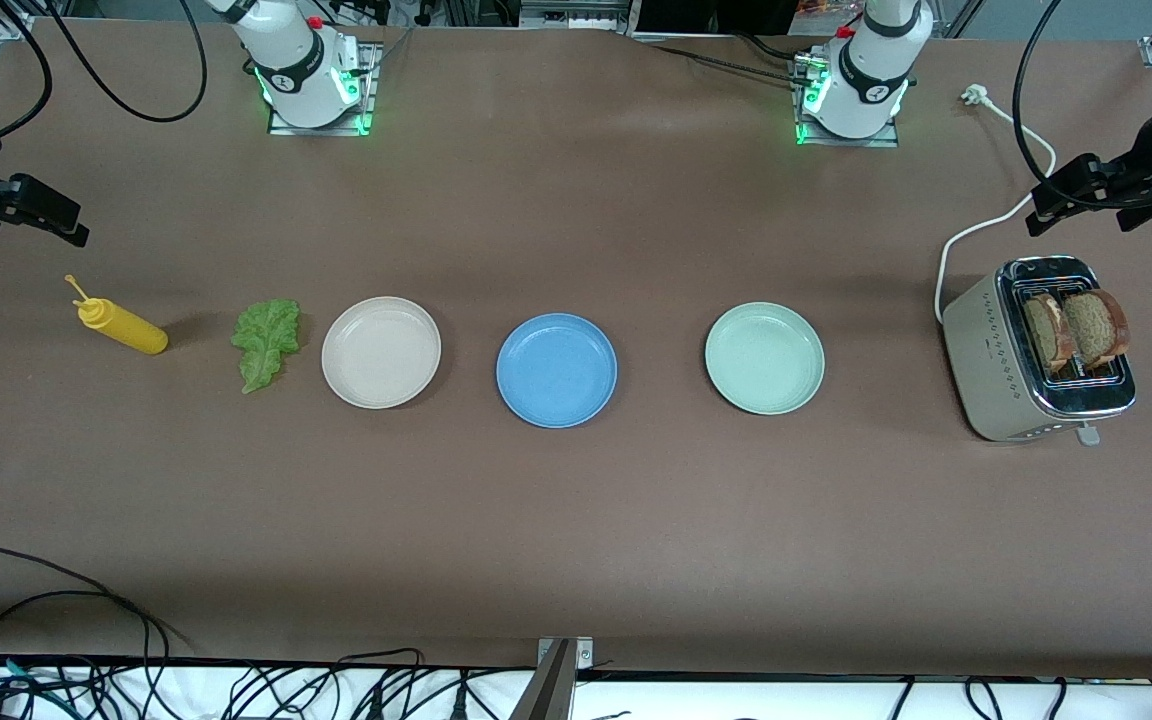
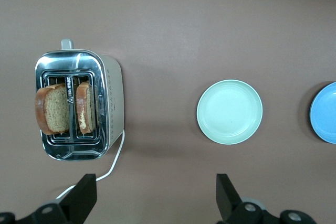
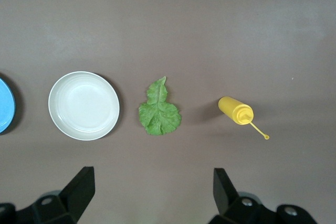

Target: Make sandwich in blue plate with both arms

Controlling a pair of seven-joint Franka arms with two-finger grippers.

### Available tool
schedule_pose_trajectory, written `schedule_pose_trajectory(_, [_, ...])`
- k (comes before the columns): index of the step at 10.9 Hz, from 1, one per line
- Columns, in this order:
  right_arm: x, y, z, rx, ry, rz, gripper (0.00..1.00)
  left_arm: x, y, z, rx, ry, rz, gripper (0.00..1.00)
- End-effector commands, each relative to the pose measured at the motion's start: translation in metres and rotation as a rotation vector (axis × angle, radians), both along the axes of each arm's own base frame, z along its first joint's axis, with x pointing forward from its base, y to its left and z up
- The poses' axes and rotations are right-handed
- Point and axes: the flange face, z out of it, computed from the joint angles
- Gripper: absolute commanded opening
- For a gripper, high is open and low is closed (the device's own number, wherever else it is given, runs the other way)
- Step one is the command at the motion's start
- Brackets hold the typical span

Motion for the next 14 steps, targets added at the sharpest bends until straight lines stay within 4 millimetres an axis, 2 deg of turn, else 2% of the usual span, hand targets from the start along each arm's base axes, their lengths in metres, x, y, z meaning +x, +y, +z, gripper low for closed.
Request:
schedule_pose_trajectory(1, [-0.002,-0.001,0.007,-0.003,0.004,0.014,1.0,-0.009,0.003,-0.003,-0.012,-0.006,0.009,1.0])
schedule_pose_trajectory(3, [0.003,-0.004,-0.003,-0.002,0.022,0.008,1.0,-0.013,0.003,-0.005,-0.01,-0.022,0.01,1.0])
schedule_pose_trajectory(6, [-0.001,-0.025,0.001,-0.003,0.013,-0.032,1.0,-0.013,0.003,-0.013,-0.008,-0.026,0.011,1.0])
schedule_pose_trajectory(8, [0.0,-0.022,0.009,-0.004,-0.002,-0.029,1.0,-0.014,0.003,-0.013,-0.007,-0.031,0.013,1.0])
schedule_pose_trajectory(9, [-0.001,-0.022,0.006,-0.002,0.016,-0.026,1.0,-0.012,0.003,-0.013,-0.008,-0.045,0.013,1.0])
schedule_pose_trajectory(14, [0.001,-0.035,0.007,0.025,0.002,-0.058,1.0,-0.015,0.013,-0.004,-0.003,-0.059,0.017,1.0])
